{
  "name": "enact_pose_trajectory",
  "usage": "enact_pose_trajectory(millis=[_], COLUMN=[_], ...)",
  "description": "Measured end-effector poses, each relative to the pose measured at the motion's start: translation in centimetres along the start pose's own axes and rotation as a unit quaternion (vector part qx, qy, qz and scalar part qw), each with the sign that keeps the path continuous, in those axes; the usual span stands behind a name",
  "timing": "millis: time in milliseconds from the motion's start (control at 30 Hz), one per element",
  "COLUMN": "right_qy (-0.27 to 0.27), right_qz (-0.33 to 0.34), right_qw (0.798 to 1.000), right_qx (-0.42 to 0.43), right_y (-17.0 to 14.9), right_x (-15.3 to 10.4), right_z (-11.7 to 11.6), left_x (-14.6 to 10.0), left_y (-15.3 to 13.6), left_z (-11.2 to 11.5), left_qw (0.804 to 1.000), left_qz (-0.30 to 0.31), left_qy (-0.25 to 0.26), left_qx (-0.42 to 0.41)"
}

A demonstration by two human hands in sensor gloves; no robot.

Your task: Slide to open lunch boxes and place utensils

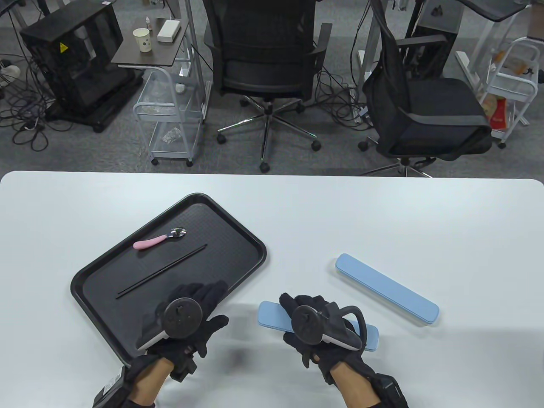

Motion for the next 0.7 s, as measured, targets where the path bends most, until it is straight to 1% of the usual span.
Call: enact_pose_trajectory(millis=[133, 233, 367, 500, 700], right_qy=[0.023, 0.049, 0.077, 0.091, 0.093], right_qz=[-0.025, -0.043, -0.057, -0.066, -0.074], right_qw=[0.999, 0.998, 0.995, 0.994, 0.993], right_qx=[0.006, 0.001, 0.001, -0.002, -0.005], right_y=[-1.4, -2.3, -3.0, -3.3, -3.3], right_x=[0.8, 1.4, 2.0, 2.4, 2.4], right_z=[-0.9, -1.9, -2.9, -3.6, -3.7], left_x=[0.1, 0.2, 0.2, 0.2, 0.2], left_y=[-2.0, -2.9, -3.4, -3.6, -3.7], left_z=[-0.3, -0.4, -0.3, -0.3, -0.4], left_qw=[0.999, 0.998, 0.998, 0.998, 0.997], left_qz=[-0.036, -0.053, -0.062, -0.065, -0.067], left_qy=[0.003, 0.003, -0.004, -0.006, -0.003], left_qx=[-0.014, -0.021, -0.024, -0.025, -0.029])
Point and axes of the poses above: the tracker on the back of each hand, its own y axis roughly to the thumb side, its own x axis roughly from the wrist to the fingertips, z = x × y, the point moved 3 cm from there along x, roughly from the wrist to the fingertips, and after that the axes turned 13 degrees about y, right-handed, at the moved point
